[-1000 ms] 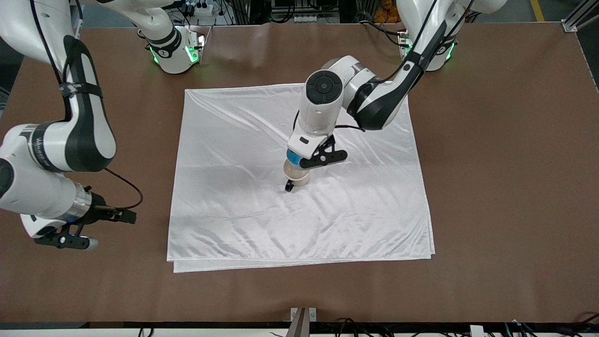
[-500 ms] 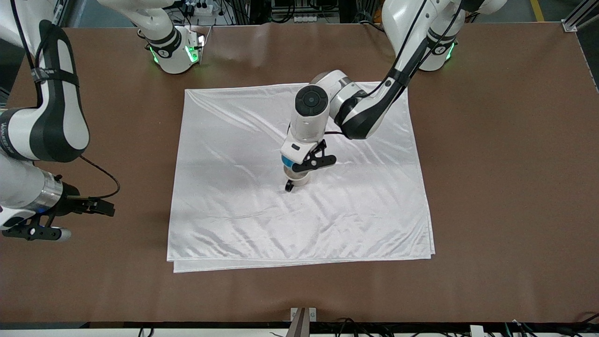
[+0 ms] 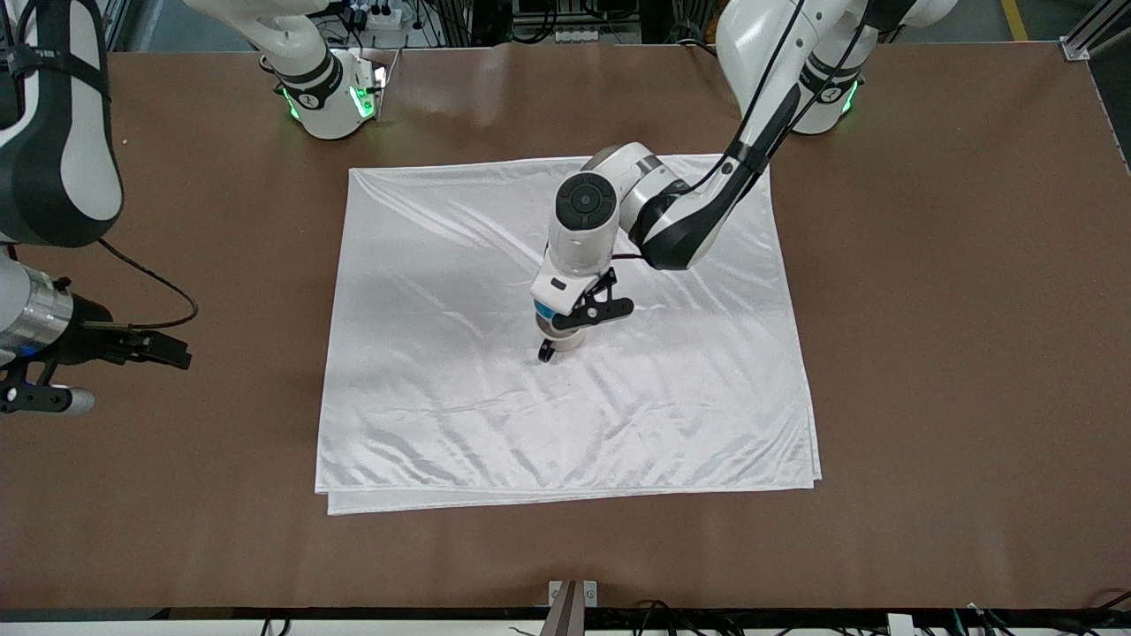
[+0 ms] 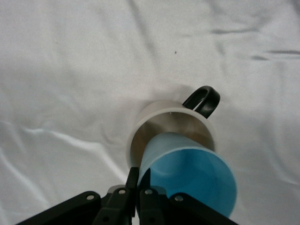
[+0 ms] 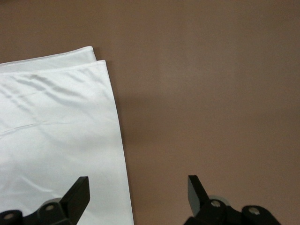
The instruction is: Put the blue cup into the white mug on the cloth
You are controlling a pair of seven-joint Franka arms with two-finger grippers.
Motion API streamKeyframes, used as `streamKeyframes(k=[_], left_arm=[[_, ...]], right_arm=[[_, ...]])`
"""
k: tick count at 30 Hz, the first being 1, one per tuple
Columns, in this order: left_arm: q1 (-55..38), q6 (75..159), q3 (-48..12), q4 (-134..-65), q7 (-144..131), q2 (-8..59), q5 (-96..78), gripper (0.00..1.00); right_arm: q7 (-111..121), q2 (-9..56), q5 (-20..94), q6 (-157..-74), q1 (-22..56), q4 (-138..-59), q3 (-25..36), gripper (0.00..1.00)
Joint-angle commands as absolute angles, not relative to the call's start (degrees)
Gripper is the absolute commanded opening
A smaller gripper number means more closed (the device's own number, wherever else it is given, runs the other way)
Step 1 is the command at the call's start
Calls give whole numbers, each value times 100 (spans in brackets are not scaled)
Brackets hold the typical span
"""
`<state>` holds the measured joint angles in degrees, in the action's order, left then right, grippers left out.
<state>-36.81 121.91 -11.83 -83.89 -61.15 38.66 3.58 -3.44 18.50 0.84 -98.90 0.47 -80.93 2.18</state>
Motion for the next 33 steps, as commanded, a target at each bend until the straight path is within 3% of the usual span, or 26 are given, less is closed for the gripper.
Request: streamKeyframes(k=[1, 2, 3, 16, 33], left_arm=[[-3744, 12261, -1125, -8341, -6267, 3929, 501, 57], [-3753, 12261, -1108, -8350, -6267, 3929, 510, 98], [-3762, 12269, -1099, -8350, -6258, 3929, 545, 100], [-3735, 12287, -1072, -8332, -6258, 3780, 686, 100], [-3490, 11813, -527, -8341, -6153, 2523, 721, 100]], right_arm=[[-369, 1363, 53, -9677, 44, -8411, 193, 93], [-369, 1293, 53, -9659, 44, -8429, 193, 93], [-378, 1205, 53, -9659, 61, -8490, 193, 93], [-378, 264, 53, -9343, 88, -9000, 132, 93], [-597, -176, 53, -8974, 35, -9000, -61, 93]])
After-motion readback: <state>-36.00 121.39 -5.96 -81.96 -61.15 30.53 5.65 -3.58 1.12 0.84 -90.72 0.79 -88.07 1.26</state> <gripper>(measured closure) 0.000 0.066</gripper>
